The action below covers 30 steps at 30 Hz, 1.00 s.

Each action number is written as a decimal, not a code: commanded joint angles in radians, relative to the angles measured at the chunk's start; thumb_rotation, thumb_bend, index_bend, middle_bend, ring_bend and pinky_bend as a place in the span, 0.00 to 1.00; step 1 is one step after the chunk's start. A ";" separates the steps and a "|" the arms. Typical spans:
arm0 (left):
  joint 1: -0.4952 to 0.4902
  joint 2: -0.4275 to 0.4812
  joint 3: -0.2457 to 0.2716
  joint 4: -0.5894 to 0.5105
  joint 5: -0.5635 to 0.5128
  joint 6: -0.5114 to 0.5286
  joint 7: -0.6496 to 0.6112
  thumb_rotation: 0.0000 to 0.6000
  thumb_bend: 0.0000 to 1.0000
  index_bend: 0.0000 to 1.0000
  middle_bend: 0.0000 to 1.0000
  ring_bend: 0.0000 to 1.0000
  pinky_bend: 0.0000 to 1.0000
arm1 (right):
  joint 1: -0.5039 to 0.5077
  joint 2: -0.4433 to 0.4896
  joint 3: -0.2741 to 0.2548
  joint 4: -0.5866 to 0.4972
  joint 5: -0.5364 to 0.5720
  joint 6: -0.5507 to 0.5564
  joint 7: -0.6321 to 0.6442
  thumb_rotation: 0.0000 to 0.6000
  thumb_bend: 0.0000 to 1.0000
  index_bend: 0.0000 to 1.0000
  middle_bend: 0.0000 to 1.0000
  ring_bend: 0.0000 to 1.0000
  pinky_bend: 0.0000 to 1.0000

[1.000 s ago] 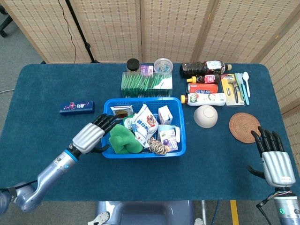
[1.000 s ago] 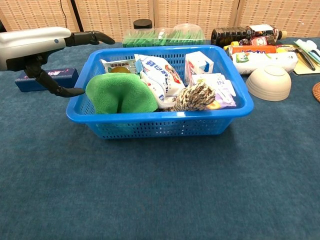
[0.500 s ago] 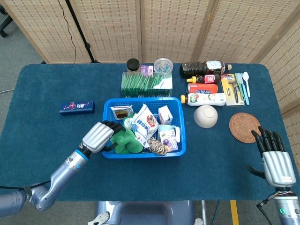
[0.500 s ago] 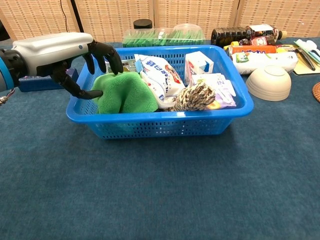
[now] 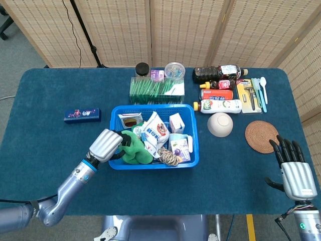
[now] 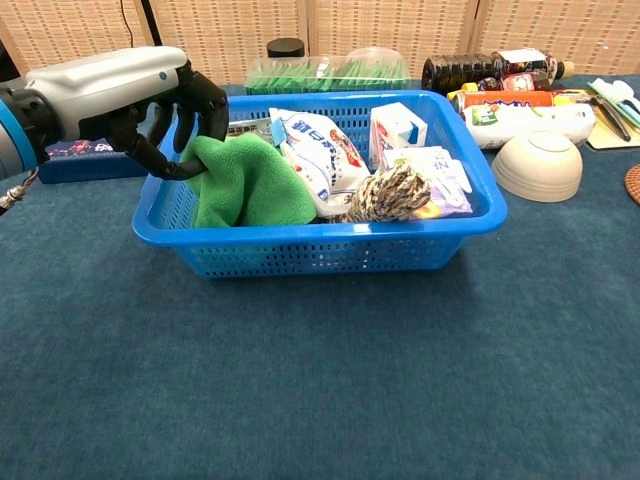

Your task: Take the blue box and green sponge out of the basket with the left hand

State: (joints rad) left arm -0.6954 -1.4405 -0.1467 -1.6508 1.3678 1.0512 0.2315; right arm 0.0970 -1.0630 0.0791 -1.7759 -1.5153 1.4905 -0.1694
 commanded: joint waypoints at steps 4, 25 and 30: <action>0.013 0.037 -0.021 -0.014 0.042 0.056 -0.060 1.00 1.00 0.76 0.70 0.63 0.71 | 0.000 -0.001 -0.001 -0.001 -0.001 -0.001 -0.004 1.00 0.00 0.00 0.00 0.00 0.00; 0.125 0.339 -0.151 -0.025 -0.068 0.183 -0.237 1.00 1.00 0.77 0.71 0.64 0.71 | -0.001 0.000 -0.012 -0.007 -0.020 -0.001 -0.005 1.00 0.00 0.00 0.00 0.00 0.00; 0.127 0.278 -0.141 0.168 -0.155 0.102 -0.349 1.00 1.00 0.77 0.71 0.64 0.71 | 0.000 0.001 -0.016 -0.011 -0.025 -0.007 -0.003 1.00 0.00 0.00 0.00 0.00 0.00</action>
State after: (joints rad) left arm -0.5723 -1.1265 -0.2943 -1.5794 1.2625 1.2011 -0.0557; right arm 0.0972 -1.0624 0.0632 -1.7855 -1.5406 1.4851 -0.1756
